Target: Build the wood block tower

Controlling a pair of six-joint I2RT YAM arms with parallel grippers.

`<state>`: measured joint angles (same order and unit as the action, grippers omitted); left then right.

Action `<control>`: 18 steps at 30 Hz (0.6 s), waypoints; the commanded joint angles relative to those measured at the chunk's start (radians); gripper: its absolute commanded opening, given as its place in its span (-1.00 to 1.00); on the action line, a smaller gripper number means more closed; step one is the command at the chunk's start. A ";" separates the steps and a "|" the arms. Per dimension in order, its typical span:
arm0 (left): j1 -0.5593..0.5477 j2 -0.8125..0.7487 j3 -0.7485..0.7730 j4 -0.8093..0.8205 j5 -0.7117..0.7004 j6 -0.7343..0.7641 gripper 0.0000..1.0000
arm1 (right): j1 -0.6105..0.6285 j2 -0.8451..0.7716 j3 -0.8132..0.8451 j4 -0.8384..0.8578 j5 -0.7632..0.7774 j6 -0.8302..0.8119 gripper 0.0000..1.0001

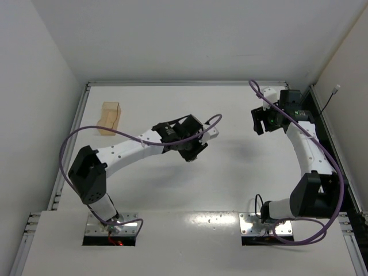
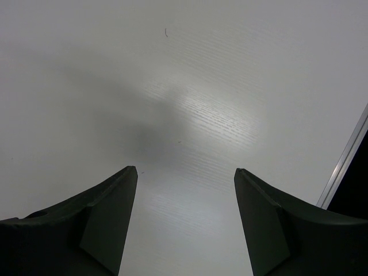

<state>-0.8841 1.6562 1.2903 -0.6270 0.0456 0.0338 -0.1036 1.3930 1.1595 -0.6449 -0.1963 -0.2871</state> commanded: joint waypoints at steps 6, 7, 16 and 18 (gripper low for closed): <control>-0.024 0.005 0.395 -0.296 -0.107 -0.120 -1.00 | -0.005 0.000 0.051 -0.001 -0.043 0.017 0.31; -0.024 0.019 0.420 -0.315 -0.134 -0.120 -1.00 | -0.005 0.000 0.051 -0.001 -0.043 0.017 0.31; 0.057 0.184 0.616 -0.387 -0.179 -0.120 -1.00 | -0.005 0.000 0.060 -0.001 -0.043 0.026 0.31; 0.073 0.208 0.648 -0.396 -0.167 -0.120 -1.00 | -0.005 0.000 0.060 -0.001 -0.043 0.026 0.31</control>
<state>-0.8413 1.8446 1.8694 -0.9833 -0.1055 -0.0689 -0.1036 1.3933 1.1774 -0.6594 -0.2184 -0.2817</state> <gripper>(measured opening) 0.294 0.654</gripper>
